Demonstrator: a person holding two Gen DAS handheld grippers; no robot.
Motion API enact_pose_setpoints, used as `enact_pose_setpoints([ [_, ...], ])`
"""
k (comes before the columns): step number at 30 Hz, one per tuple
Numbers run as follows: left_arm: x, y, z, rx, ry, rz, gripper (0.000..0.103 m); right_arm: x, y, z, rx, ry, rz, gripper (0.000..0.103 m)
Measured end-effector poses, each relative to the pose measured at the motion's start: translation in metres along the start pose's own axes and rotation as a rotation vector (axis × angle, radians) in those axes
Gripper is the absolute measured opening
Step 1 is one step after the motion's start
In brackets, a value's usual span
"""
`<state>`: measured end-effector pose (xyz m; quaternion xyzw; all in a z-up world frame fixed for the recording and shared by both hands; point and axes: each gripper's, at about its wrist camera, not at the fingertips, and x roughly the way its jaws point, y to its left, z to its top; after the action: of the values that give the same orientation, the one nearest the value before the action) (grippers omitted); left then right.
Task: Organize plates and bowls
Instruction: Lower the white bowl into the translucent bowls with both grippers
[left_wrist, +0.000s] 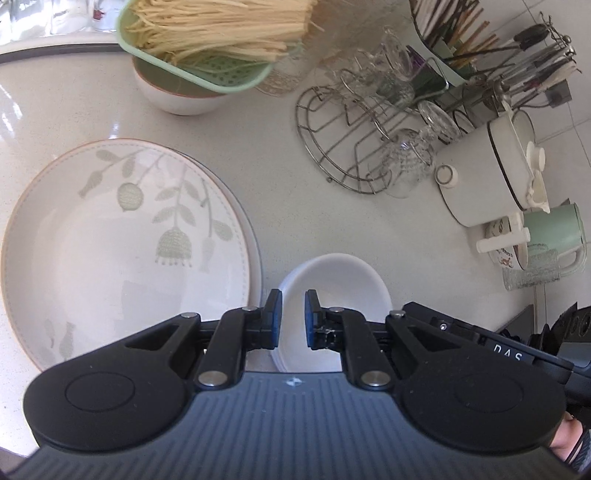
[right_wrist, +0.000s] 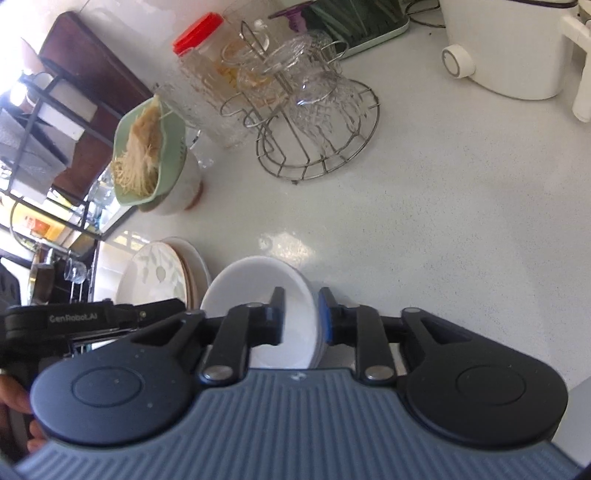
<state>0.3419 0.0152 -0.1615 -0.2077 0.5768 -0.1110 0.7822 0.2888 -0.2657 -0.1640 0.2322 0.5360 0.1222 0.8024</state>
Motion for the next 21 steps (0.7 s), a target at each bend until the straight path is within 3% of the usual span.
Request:
enact_pose_setpoints([
  [2, 0.003, -0.003, -0.002, 0.008, -0.006, 0.024, 0.013, 0.002, -0.003, -0.001, 0.005, 0.015, 0.007, 0.042],
  [5, 0.004, -0.001, -0.005, -0.012, -0.017, 0.028, 0.015, 0.011, -0.011, -0.004, 0.055, 0.052, 0.030, 0.042],
  [10, 0.001, 0.001, -0.008, -0.012, -0.041, 0.045, 0.028, 0.030, -0.027, -0.008, 0.169, 0.107, 0.034, 0.042],
  [21, 0.001, 0.005, -0.010, -0.026, -0.027, 0.068, 0.031, 0.054, -0.031, -0.011, 0.236, 0.180, 0.060, 0.041],
])
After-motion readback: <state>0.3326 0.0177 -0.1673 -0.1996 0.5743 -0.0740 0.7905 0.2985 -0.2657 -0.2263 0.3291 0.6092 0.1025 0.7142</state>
